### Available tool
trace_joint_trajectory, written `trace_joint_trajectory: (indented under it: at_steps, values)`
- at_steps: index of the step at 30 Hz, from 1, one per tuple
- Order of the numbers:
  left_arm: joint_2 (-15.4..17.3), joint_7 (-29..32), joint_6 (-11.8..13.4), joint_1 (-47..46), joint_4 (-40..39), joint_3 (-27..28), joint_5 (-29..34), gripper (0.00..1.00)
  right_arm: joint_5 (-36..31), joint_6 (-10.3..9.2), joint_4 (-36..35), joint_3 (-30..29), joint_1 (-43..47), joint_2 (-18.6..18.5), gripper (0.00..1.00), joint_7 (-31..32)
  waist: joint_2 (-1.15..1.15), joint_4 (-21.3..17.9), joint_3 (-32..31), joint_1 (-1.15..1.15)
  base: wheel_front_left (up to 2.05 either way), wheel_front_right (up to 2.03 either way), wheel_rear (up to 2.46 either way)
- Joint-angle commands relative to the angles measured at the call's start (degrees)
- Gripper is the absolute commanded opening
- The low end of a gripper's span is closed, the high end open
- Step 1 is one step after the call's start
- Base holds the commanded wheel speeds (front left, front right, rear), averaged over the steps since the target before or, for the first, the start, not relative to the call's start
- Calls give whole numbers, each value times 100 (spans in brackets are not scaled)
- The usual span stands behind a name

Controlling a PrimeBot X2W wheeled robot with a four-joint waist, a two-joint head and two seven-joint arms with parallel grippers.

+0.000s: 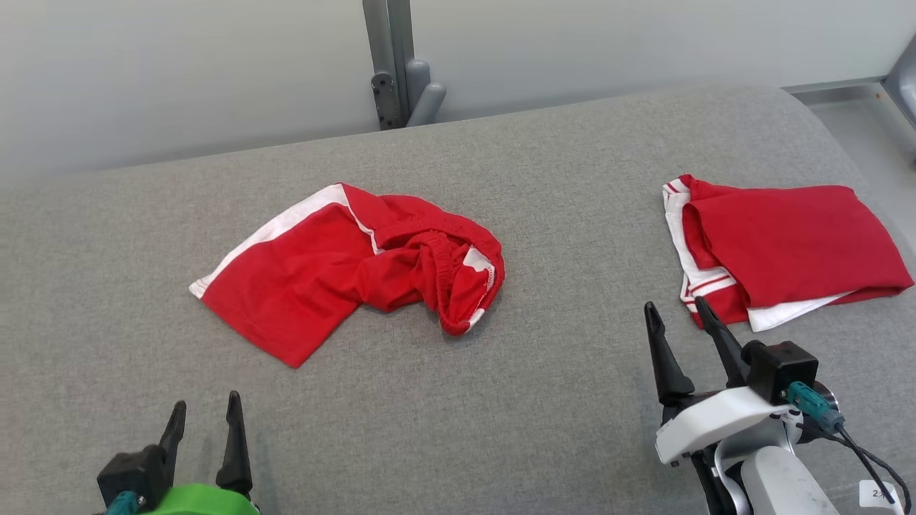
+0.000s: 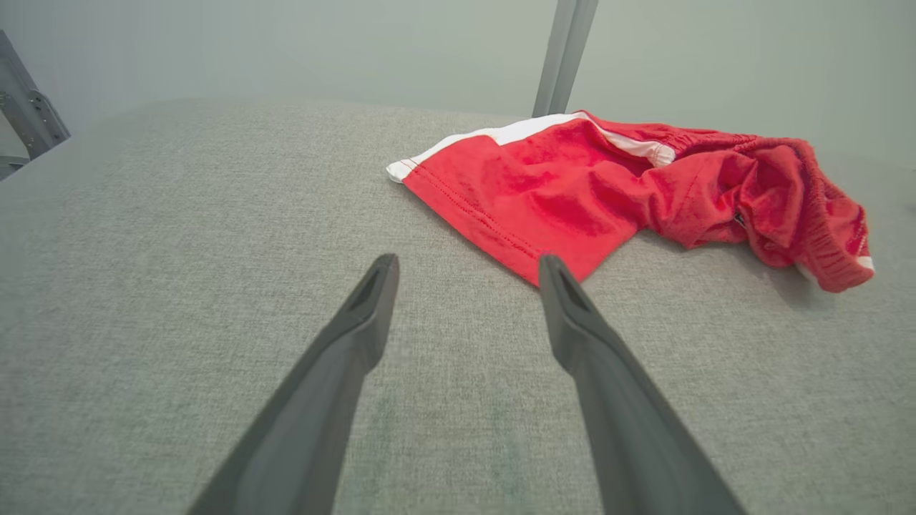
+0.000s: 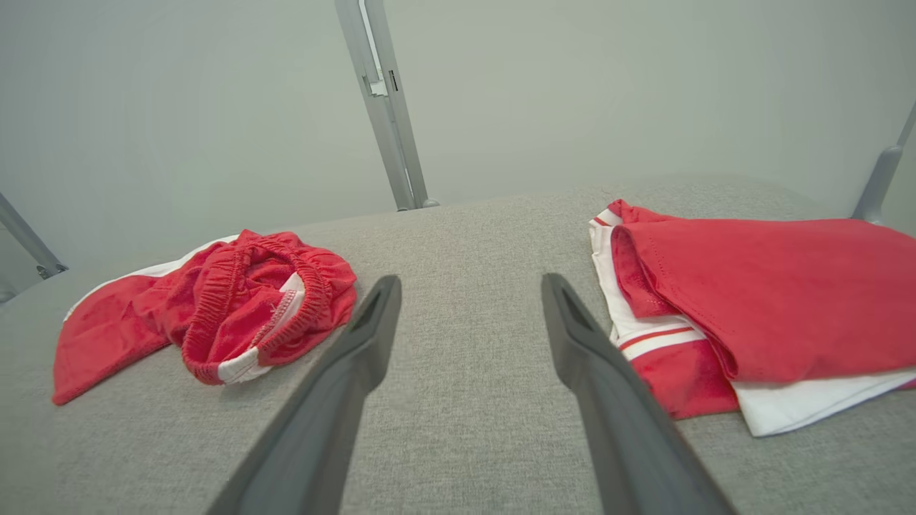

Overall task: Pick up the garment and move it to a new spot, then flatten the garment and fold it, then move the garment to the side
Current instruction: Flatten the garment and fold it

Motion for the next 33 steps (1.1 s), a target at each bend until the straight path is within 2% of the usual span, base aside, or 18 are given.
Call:
trace_joint_trajectory:
  at_steps: [1,6,12,22,27,33]
  values:
    - [-45,0,-37,95,-21,47,39,100,-35,-3,21,6,80,-17,100,0,0,87,-121,0,0,0,0]
    - [-416,0,-323,420,-74,495,480,100,-48,-3,73,54,190,-17,100,0,0,105,-164,0,0,0,0]
    - [-685,0,-617,303,18,760,833,100,-54,-3,121,295,120,-15,100,0,0,190,-86,0,0,0,0]
    - [-909,0,-890,-59,249,797,1041,100,63,-3,242,1250,-840,-17,100,1,0,759,277,0,0,0,0]
    - [-942,-1,-928,-173,341,682,1029,100,-3,-4,763,1714,-1658,-17,100,1,0,1186,452,0,0,0,0]
    - [-954,-1,-947,-316,455,366,818,100,264,-4,1985,1917,-2521,-21,100,1,0,1762,643,0,0,0,0]
